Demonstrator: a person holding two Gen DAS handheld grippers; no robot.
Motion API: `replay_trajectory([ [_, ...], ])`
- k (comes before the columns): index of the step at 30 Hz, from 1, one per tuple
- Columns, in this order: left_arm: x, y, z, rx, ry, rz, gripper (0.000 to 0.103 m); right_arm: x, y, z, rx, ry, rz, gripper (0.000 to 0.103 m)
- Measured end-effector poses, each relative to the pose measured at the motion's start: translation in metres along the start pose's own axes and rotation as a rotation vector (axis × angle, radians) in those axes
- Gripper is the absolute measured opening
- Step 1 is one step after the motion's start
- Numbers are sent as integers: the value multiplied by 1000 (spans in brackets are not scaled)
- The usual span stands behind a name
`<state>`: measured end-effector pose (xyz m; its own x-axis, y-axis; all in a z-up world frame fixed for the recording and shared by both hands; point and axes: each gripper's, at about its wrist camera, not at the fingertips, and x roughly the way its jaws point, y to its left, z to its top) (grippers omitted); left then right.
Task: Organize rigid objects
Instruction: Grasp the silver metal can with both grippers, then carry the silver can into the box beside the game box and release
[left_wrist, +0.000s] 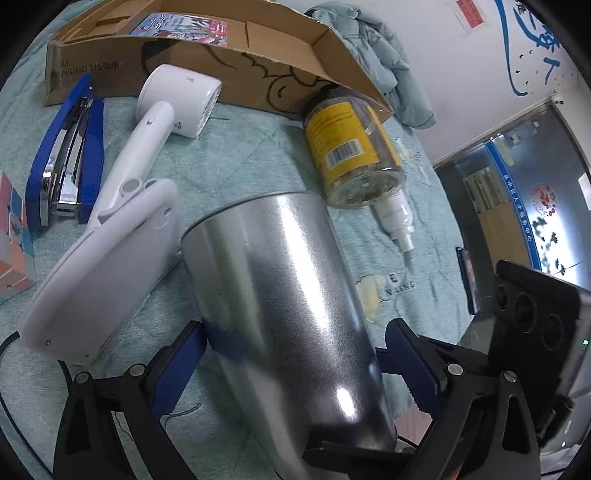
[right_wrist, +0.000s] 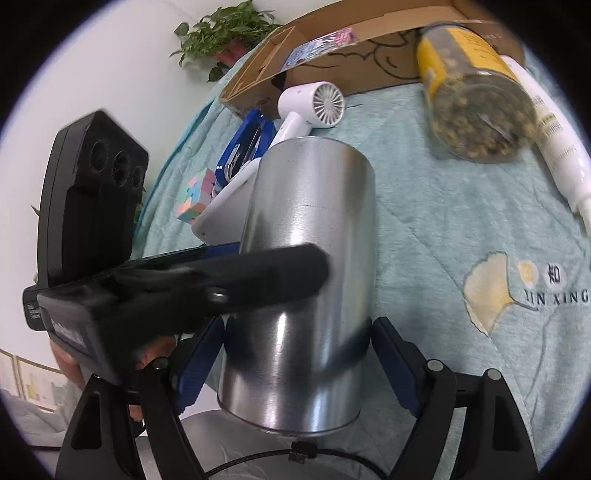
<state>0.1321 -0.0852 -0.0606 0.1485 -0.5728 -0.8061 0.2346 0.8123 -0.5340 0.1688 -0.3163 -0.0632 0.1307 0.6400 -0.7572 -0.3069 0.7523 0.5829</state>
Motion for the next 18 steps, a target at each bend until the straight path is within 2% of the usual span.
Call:
replay_trajectory([
  [2,2,1,-1,5,4,24,92,6,6,4,-11,6,-15,84],
  [7,1,9,0,-13,-6,11,90,13,17,3,-38,0,-54,85],
  [10,-6,2,1,14,-39,23,88,12,18,4,-47,-32,-71,85],
  [15,-37,-26,12,127,-132,64,86,-10,32,14,-95,-151,-118,85],
  [18,-66,-54,37,228,-220,83,85,-32,42,34,-146,-244,-143,85],
])
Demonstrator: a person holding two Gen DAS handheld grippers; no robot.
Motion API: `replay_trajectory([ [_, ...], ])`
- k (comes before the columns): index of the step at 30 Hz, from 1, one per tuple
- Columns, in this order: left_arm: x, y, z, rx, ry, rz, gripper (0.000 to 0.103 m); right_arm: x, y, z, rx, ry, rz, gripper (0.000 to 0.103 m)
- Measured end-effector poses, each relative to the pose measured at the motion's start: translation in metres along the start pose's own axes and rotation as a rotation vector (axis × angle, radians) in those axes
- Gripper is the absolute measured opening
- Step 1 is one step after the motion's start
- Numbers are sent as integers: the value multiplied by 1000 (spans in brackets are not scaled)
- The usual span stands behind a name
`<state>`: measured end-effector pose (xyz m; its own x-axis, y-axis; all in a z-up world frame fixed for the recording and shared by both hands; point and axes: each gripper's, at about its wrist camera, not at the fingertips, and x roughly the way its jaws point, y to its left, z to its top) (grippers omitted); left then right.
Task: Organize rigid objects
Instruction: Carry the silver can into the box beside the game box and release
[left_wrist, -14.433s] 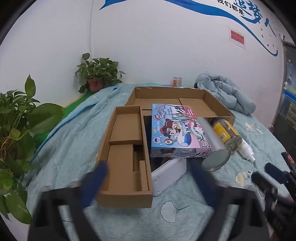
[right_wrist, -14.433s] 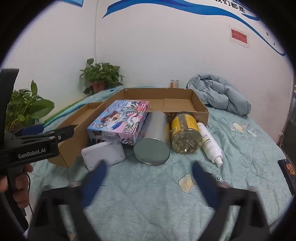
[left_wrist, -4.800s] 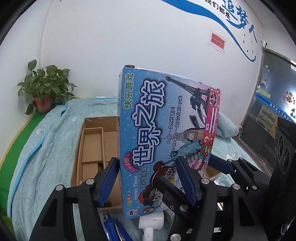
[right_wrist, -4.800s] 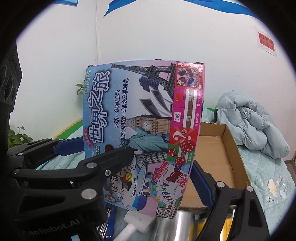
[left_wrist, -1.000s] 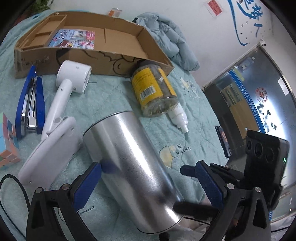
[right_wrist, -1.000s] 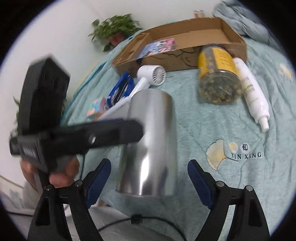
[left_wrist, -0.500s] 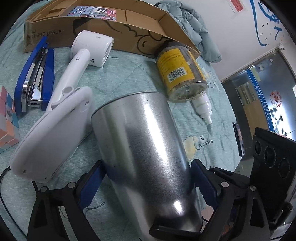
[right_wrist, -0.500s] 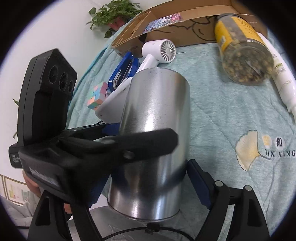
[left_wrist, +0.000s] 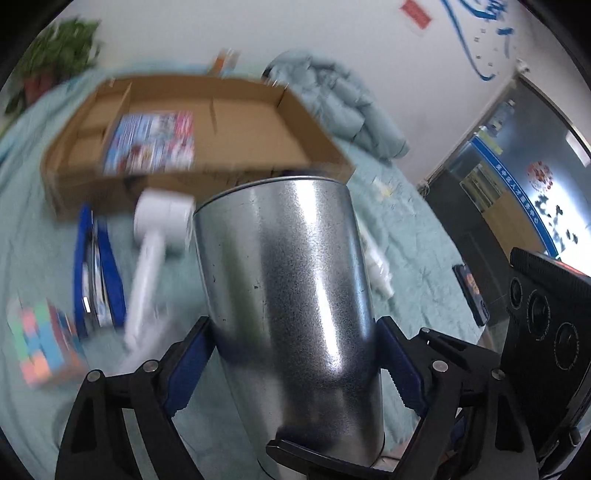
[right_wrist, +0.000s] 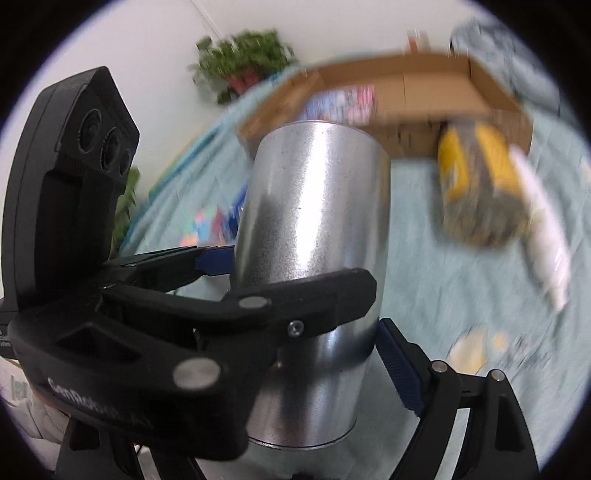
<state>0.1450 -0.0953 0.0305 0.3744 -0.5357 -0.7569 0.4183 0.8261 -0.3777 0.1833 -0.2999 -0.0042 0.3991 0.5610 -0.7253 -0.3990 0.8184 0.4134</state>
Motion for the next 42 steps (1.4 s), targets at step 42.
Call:
replay_trajectory([
  [42,206,132,251,-135,253,-11,86,162,-154,211,160,303,42,85],
])
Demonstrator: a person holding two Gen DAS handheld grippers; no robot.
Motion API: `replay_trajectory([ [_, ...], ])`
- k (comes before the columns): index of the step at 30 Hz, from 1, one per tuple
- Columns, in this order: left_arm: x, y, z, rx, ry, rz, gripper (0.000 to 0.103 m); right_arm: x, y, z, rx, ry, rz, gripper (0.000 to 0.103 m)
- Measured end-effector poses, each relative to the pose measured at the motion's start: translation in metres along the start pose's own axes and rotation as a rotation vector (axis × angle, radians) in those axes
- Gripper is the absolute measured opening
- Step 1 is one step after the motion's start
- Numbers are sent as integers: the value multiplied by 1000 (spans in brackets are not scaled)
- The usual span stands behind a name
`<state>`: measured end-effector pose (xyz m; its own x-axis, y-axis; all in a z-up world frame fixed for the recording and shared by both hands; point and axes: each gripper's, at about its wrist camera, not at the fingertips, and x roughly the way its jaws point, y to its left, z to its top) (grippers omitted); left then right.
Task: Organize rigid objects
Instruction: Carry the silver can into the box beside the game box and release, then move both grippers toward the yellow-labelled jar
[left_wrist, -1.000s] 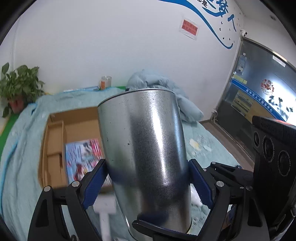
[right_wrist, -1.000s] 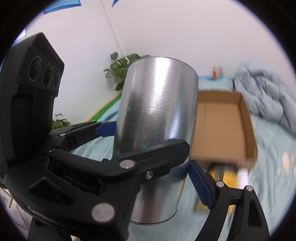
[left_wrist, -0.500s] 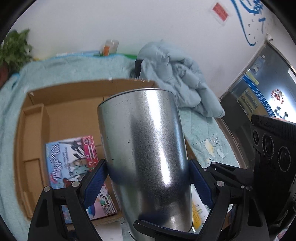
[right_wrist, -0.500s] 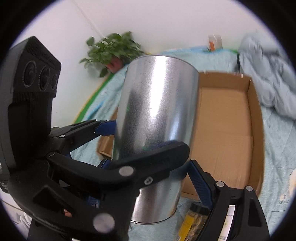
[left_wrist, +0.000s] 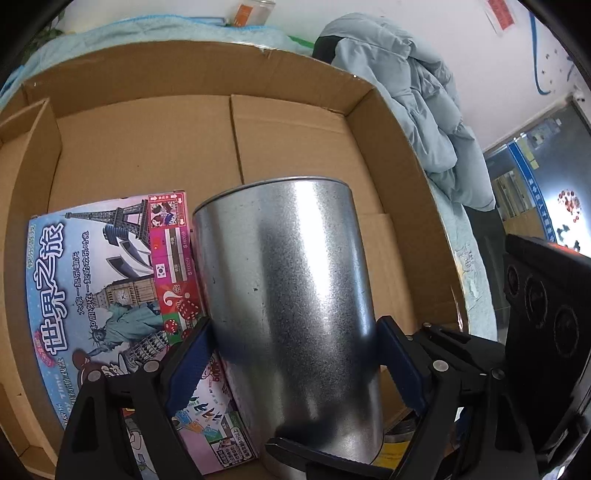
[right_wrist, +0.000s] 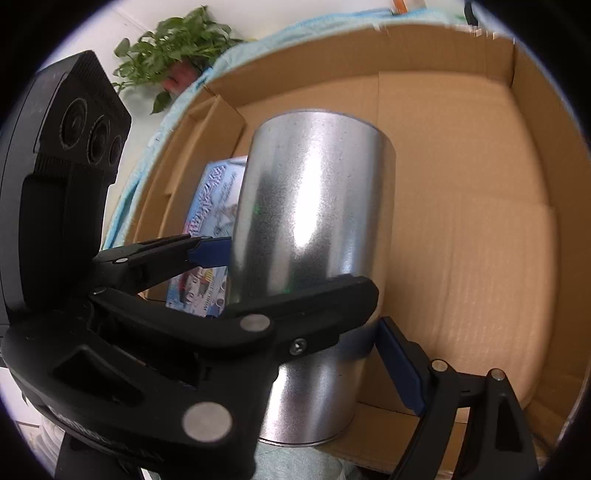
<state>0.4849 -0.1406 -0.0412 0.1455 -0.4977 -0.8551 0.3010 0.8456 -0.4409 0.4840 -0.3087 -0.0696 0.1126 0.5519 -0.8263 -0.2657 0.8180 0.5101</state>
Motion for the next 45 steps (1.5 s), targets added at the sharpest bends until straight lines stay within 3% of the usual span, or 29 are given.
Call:
replay_trajectory([
  [7,-3,-3,-1,-6,3,49,86,-4,10,-14,41,12,-3,84],
  [13,-63,-9,-20,19,-131,75,86,-5,8,-21,77,-28,-12,85],
  [16,-97,-16,-42,37,-242,123,86,-13,14,-27,63,-70,-39,86],
  [18,-125,-24,-64,71,-340,181,88,-34,29,-39,6,-150,-64,86],
  [20,-153,-34,-91,103,-443,244,96,-54,42,-49,-38,-235,-88,90],
  [21,-164,-37,-102,110,-484,268,103,-72,51,-65,-72,-304,-133,91],
  [24,-196,-50,-147,124,-630,311,103,-108,69,-109,-132,-463,-299,94],
  [29,-215,-63,-204,119,-732,401,103,-134,70,-181,-169,-662,-490,95],
  [33,-204,-69,-231,97,-672,347,103,-116,43,-196,-98,-571,-420,95],
  [36,-188,-77,-243,114,-590,278,103,-111,15,-194,6,-510,-354,95],
  [39,-165,-86,-242,148,-515,192,103,-102,3,-193,19,-440,-282,94],
  [42,-140,-86,-231,122,-399,99,102,-87,-2,-188,25,-386,-261,88],
  [44,-128,-85,-227,88,-368,66,102,-83,-3,-187,16,-381,-294,76],
  [45,-125,-85,-225,78,-357,58,102,-81,-1,-189,8,-382,-292,76],
])
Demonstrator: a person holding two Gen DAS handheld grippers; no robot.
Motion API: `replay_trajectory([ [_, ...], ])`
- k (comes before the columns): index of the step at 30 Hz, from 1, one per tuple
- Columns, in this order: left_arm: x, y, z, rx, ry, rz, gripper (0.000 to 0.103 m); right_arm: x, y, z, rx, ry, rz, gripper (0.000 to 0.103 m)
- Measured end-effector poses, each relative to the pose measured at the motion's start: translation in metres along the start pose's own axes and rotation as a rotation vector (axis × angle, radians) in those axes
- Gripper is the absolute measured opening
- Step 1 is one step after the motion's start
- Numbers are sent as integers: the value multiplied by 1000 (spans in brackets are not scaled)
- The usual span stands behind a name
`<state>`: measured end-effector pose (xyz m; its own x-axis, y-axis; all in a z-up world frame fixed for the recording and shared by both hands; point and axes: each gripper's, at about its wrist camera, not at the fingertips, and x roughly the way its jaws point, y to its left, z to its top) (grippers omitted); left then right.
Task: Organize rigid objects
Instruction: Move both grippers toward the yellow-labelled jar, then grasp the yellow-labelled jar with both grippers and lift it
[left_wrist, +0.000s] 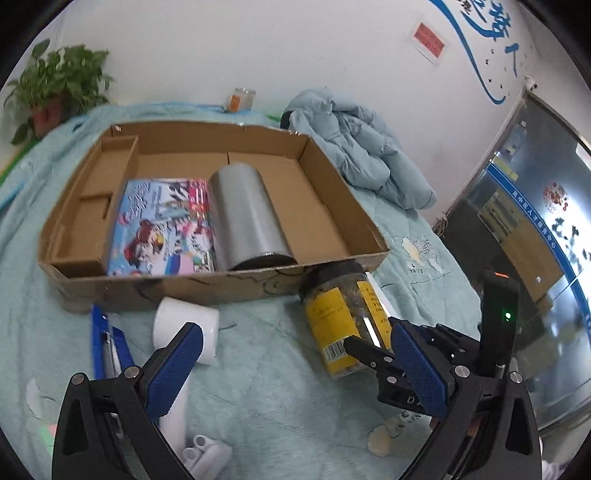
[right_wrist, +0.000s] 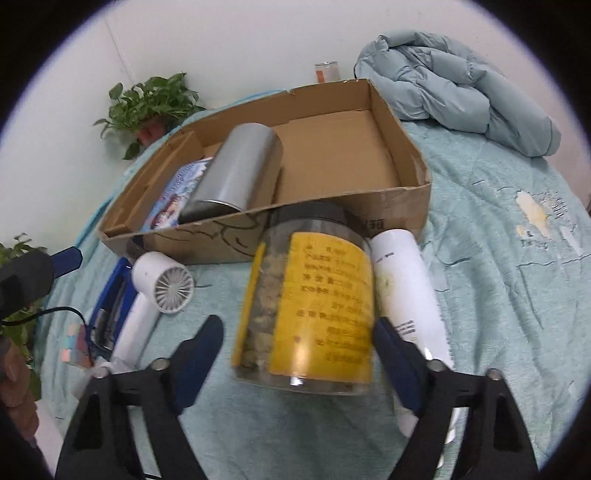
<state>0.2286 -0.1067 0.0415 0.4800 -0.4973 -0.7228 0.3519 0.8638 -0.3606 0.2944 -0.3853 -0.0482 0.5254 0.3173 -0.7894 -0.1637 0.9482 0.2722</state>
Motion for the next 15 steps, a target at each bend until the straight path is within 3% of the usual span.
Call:
replay_trajectory([
  [5,11,1,-8,-35,82,-79,102,-10,6,-15,-29,39,37,76],
  [10,21,-4,-32,-76,189,-179,102,-29,28,-49,-90,107,150,76],
  [15,38,-5,-55,-101,283,-177,102,-41,29,-64,20,123,275,80],
])
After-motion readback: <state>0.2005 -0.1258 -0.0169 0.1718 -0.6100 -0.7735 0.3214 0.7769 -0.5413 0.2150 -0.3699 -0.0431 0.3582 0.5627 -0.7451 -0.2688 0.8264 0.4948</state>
